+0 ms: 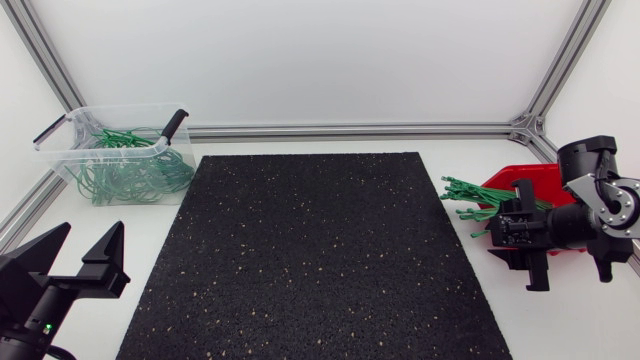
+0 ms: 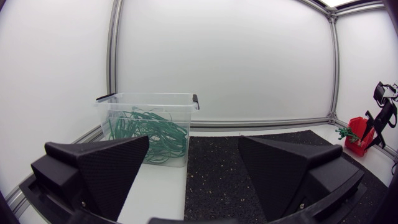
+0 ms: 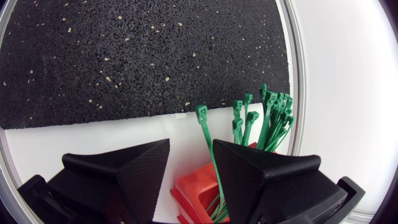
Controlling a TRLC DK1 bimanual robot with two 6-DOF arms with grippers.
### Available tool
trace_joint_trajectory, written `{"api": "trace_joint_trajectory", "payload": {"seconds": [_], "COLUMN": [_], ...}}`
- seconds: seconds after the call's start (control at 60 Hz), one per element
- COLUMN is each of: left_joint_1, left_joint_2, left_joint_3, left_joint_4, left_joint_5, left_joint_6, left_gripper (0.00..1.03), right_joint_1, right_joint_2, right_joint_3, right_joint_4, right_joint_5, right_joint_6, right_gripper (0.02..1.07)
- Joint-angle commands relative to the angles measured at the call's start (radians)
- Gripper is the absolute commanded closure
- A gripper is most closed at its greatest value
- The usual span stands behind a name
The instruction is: Take a green cable tie from the red box, thread the tail through the head to close it, then place it in the transparent bin on the left.
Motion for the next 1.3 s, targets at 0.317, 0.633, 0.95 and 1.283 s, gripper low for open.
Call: {"api": "trace_joint_trajectory", "payload": {"seconds": [0.317, 0.633, 0.95, 1.283], "left_joint_1": [-0.004, -0.005, -0.005, -0.007], "left_joint_2": [-0.007, -0.007, -0.007, -0.007], "left_joint_3": [-0.039, -0.039, -0.039, -0.039], "left_joint_4": [-0.026, -0.026, -0.027, -0.026], "left_joint_5": [-0.002, -0.002, -0.002, -0.002], "left_joint_6": [-0.007, -0.007, -0.009, -0.009], "left_gripper": [0.03, 0.03, 0.03, 0.03], "right_joint_1": [0.02, 0.011, -0.007, -0.009], "right_joint_2": [0.044, 0.033, 0.01, 0.024], "right_joint_3": [-0.057, -0.086, -0.086, -0.086], "right_joint_4": [0.149, 0.182, 0.187, 0.228], "right_joint_5": [0.059, 0.067, 0.067, 0.077], "right_joint_6": [-0.039, -0.057, -0.071, -0.085], "right_gripper": [0.7, 0.8, 0.89, 1.01]}}
